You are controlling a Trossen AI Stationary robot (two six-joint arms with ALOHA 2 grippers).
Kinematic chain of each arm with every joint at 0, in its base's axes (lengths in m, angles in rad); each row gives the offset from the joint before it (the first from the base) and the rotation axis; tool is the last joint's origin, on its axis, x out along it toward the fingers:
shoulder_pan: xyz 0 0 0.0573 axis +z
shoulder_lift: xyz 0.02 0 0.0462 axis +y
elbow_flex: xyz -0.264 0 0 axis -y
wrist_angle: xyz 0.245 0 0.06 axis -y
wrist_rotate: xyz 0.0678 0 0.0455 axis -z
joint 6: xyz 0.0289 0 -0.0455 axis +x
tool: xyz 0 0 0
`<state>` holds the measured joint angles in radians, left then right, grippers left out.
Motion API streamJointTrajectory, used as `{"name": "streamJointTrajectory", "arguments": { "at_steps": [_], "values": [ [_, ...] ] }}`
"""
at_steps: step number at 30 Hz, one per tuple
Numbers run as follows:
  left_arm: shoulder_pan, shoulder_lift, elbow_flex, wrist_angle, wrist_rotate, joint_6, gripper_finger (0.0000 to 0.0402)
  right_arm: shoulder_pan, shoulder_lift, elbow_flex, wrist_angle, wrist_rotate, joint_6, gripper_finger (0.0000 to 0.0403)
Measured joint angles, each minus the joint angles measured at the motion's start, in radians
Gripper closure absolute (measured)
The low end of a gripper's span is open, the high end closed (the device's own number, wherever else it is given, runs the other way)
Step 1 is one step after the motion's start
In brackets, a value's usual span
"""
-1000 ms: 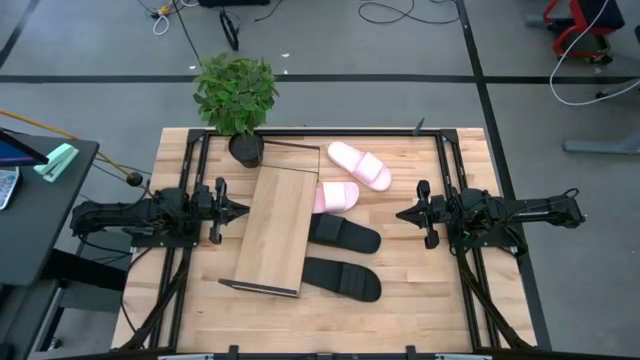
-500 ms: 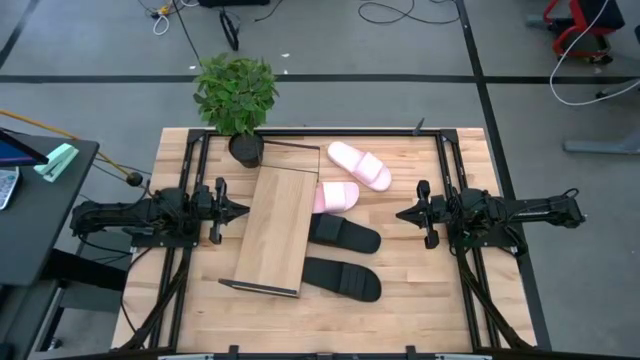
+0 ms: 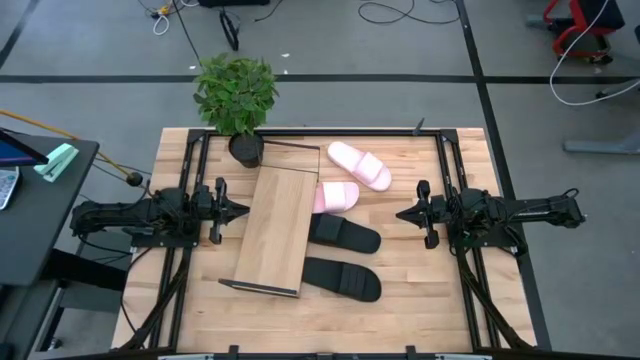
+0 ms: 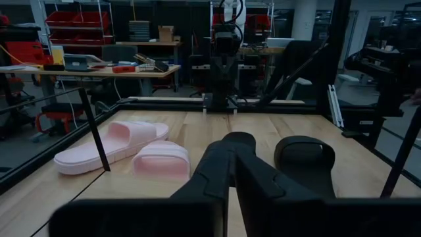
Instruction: Pick and place slides into the shelf
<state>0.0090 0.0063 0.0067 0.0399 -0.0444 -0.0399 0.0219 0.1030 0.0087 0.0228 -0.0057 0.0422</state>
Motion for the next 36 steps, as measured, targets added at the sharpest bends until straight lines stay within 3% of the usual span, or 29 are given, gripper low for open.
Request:
{"name": "streamJointTrajectory", "arguments": {
  "at_steps": [20,30,36],
  "values": [
    [0.0,0.0,0.0,0.0,0.0,0.0,0.037,0.0,0.0,0.0,0.0,0.0,0.0,0.0386],
    [0.0,0.0,0.0,0.0,0.0,0.0,0.0378,0.0,0.0,0.017,0.004,0.005,-0.092,0.0386],
    [0.0,0.0,0.0,0.001,0.0,0.0,0.0369,0.0,0.0,0.017,0.067,0.153,-0.074,0.0386]
  ]
}}
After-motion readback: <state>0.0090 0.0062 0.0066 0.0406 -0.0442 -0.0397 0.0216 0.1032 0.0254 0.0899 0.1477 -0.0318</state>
